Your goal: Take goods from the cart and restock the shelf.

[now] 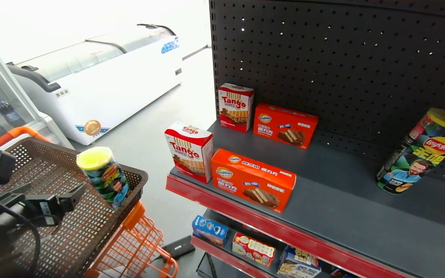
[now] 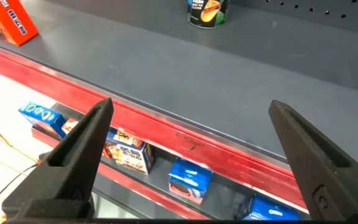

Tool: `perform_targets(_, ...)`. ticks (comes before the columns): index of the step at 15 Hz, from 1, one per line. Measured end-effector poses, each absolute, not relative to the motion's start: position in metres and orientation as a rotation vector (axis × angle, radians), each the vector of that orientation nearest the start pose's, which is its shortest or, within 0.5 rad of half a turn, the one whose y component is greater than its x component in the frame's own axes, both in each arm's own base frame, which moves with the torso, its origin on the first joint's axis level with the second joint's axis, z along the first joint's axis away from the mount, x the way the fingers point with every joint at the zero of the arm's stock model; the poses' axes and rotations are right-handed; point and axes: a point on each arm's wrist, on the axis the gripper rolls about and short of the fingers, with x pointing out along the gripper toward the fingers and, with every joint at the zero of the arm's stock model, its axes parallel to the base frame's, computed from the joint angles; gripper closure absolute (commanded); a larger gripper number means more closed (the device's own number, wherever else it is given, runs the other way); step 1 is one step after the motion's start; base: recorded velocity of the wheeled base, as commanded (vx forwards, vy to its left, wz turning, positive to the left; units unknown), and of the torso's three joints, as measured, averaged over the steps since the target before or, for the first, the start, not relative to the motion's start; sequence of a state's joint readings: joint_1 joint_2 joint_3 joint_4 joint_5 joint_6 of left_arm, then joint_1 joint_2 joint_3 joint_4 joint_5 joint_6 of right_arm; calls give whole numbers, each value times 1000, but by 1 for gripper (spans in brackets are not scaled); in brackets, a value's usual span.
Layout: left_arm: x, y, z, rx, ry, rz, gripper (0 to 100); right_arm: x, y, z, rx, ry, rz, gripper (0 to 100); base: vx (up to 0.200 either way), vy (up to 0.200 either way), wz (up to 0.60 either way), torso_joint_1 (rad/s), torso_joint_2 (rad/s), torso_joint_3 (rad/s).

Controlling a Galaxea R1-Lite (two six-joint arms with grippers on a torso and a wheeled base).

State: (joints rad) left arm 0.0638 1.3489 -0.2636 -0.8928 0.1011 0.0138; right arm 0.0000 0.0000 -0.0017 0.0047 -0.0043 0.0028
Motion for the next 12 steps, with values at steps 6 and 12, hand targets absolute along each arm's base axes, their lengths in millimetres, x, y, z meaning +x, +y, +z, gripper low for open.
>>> perform_targets(6, 240, 17, 109, 13, 89, 83, 0, -23, 0, 75, 3, 3, -4, 0, 0, 0, 0, 0, 0, 0)
perform_targets(12, 293, 19, 71, 11, 124, 58, 0, -23, 0, 75, 3, 3, -4, 0, 0, 0, 0, 0, 0, 0)
